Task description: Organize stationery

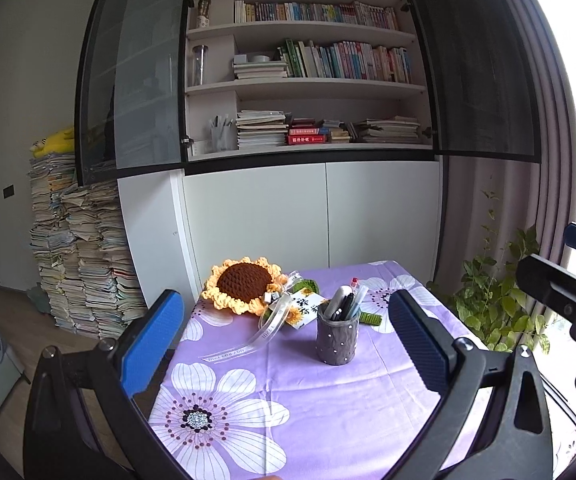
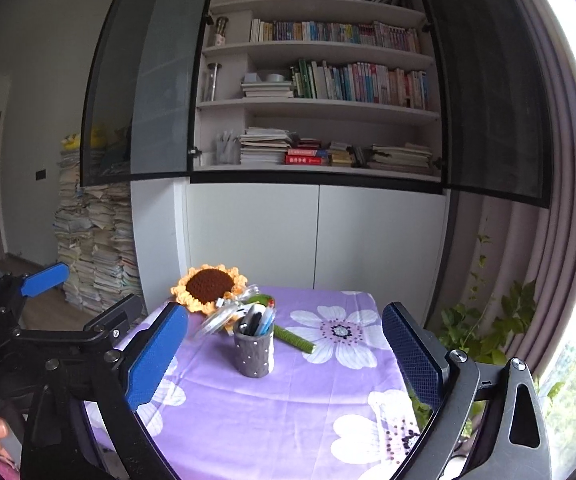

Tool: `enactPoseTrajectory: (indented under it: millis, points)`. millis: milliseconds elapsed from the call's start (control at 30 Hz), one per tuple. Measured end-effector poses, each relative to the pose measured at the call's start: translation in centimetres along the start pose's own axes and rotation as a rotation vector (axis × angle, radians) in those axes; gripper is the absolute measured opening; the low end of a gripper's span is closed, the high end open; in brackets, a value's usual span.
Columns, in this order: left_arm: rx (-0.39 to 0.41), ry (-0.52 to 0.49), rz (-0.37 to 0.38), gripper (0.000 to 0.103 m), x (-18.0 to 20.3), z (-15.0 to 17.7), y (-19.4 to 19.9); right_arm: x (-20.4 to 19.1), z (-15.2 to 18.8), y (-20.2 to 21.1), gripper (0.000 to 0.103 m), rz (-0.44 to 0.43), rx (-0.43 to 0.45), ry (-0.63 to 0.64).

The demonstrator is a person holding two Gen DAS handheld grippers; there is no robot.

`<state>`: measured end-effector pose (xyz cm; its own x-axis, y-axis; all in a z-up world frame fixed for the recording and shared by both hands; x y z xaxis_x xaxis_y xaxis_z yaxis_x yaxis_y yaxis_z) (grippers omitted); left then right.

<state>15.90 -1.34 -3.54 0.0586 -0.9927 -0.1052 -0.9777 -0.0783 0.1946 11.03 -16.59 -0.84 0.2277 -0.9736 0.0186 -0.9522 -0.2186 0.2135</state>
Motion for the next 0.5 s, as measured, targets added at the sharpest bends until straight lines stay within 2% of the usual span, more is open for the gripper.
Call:
enactPoseTrajectory:
  millis: [500]
  points:
    - [0.07, 0.036, -0.025, 0.102, -1.9, -0.9, 3.5, -1.6, -0.7, 2.6, 0.098, -0.033, 0.039, -0.02]
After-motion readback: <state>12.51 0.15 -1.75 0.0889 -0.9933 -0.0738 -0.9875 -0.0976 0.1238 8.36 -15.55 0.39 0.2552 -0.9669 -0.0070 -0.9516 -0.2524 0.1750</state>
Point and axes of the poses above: each gripper's, at about its wrist camera, not at the fingertips, and y roughly against the way its jaws point, x to its right, z to its underside, the point moved 10 cm from there along -y, roughly the way its jaws point, and after that the axes turned 10 degrees about -z, right-handed, at the moved point
